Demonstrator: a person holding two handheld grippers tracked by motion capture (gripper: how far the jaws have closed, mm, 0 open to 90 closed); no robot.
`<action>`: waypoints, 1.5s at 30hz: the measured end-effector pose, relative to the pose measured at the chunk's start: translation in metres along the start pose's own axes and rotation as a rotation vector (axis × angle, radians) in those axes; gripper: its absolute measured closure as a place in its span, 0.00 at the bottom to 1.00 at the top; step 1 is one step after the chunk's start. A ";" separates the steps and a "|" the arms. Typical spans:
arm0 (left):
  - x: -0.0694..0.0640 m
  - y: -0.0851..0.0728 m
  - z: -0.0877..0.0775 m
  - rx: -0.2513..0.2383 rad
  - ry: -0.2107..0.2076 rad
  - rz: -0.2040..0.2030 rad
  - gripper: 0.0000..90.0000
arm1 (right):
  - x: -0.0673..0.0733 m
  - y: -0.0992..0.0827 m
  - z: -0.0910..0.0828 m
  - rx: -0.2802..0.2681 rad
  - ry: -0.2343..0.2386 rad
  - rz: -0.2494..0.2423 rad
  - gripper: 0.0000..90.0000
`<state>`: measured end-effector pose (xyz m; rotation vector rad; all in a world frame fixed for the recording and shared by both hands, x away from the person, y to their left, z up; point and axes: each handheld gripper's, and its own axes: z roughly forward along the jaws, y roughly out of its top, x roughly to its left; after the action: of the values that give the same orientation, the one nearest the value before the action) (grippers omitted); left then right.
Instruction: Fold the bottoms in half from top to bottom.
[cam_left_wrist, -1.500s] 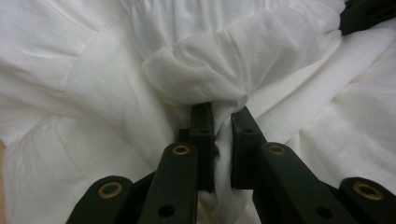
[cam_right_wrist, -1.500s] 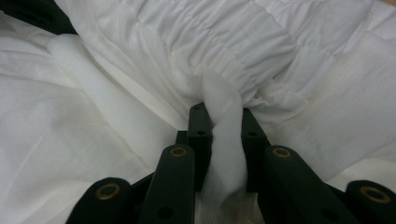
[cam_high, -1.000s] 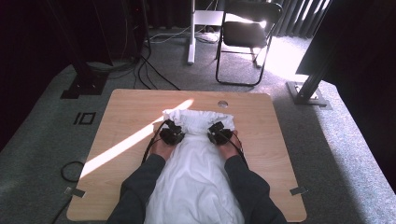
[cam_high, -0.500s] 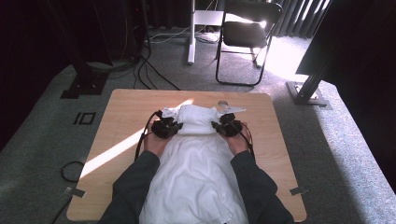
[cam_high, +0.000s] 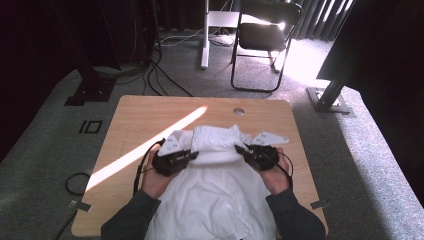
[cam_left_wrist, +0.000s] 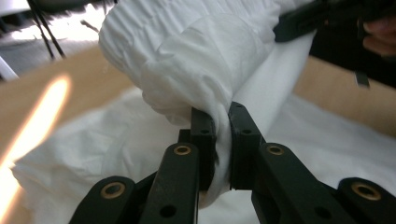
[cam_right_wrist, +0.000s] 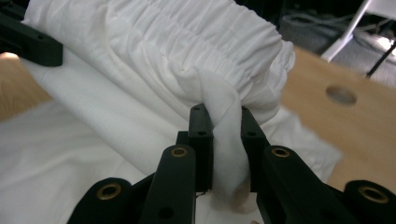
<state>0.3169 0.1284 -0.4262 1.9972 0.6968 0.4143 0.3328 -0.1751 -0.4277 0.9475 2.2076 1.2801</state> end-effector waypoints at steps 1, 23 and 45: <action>-0.009 -0.019 0.008 0.048 -0.020 -0.014 0.93 | 0.005 -0.013 0.001 0.022 0.000 0.015 0.89; 0.027 -0.072 0.088 0.427 0.095 0.096 0.93 | 0.028 -0.090 0.079 0.296 0.060 0.090 0.87; 0.071 -0.040 0.133 0.364 0.168 0.006 0.93 | -0.048 -0.047 0.128 0.260 -0.060 0.150 0.89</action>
<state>0.4328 0.0990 -0.5259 2.3244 0.9241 0.4898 0.4312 -0.1512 -0.5308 1.2528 2.3310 1.0255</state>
